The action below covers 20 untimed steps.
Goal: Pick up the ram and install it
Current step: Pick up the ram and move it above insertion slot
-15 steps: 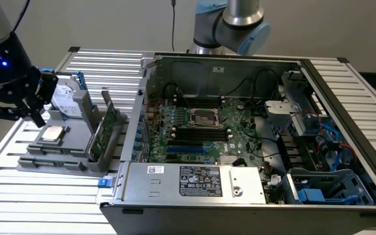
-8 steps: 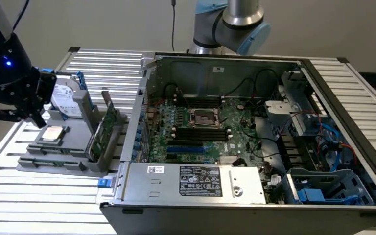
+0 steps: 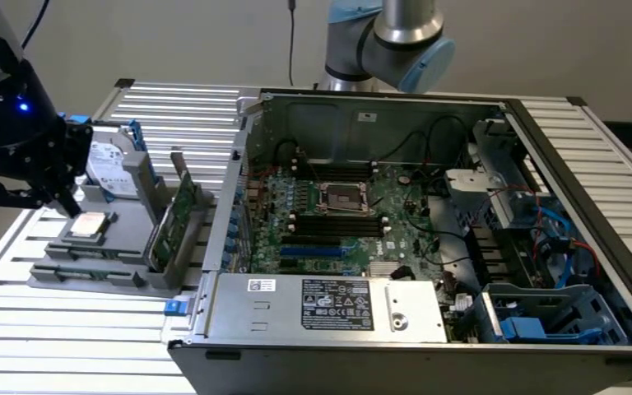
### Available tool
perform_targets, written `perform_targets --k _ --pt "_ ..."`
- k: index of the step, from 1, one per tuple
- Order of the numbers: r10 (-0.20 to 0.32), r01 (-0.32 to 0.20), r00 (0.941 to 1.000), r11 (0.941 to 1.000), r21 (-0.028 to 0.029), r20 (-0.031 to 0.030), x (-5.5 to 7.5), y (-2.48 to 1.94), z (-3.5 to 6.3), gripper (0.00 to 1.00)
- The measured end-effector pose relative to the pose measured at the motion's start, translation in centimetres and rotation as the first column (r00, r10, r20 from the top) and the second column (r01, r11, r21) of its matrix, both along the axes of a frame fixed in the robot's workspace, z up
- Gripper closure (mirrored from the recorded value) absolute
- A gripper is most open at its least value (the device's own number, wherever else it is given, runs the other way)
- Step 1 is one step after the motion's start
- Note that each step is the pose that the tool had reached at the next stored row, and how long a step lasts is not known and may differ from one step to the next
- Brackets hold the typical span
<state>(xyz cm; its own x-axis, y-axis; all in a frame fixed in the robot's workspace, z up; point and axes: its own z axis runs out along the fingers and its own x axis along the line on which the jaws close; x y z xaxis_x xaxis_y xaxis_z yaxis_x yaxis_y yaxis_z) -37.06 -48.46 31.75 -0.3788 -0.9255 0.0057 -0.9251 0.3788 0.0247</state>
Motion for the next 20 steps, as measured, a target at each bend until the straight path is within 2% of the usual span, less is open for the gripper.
perform_targets --k 5,10,12,16,20 --pt "0.09 -0.09 0.9958 0.996 -0.0007 0.0173 0.0 0.0 -0.32 0.89" --pt "0.181 -0.181 0.983 0.9836 -0.0029 0.0332 0.0 0.0 -0.63 0.89" --pt "0.216 -0.216 0.9757 0.9764 -0.0035 0.0371 0.0 0.0 -0.81 0.89" --pt "0.265 -0.265 0.9633 0.9641 -0.0044 0.0413 -0.1 0.0 -1.1 0.89" --pt "0.285 -0.285 0.9575 0.9585 -0.0044 0.0428 -0.5 0.0 -1.16 0.89"
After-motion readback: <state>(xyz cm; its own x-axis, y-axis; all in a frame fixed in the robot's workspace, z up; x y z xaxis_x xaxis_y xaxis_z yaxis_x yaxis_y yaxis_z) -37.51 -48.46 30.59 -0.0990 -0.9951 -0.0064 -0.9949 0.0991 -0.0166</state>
